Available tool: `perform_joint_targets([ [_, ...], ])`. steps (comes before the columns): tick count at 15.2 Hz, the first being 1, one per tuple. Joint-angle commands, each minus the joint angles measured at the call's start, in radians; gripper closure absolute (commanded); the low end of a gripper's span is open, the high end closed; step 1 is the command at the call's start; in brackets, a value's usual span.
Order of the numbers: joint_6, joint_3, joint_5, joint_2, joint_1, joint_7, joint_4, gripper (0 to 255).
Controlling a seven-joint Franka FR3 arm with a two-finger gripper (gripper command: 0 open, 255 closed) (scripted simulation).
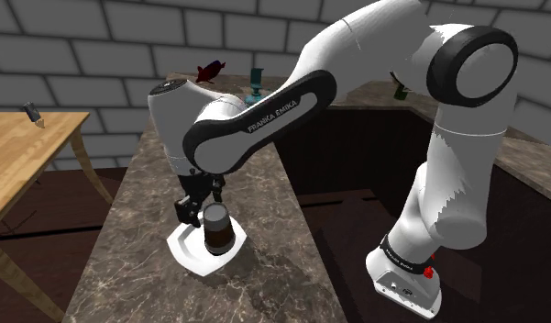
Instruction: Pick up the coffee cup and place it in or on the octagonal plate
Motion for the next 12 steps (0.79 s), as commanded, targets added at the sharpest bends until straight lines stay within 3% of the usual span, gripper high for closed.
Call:
perform_joint_targets([
  [1, -0.006, 0.009, -0.037, -0.057, 0.037, 0.093, -0.037, 0],
  [6, -0.067, 0.044, -0.121, -0.159, 0.116, 0.290, -0.074, 0],
  [12, 0.008, 0.037, -0.141, -0.135, 0.110, 0.303, -0.128, 0],
])
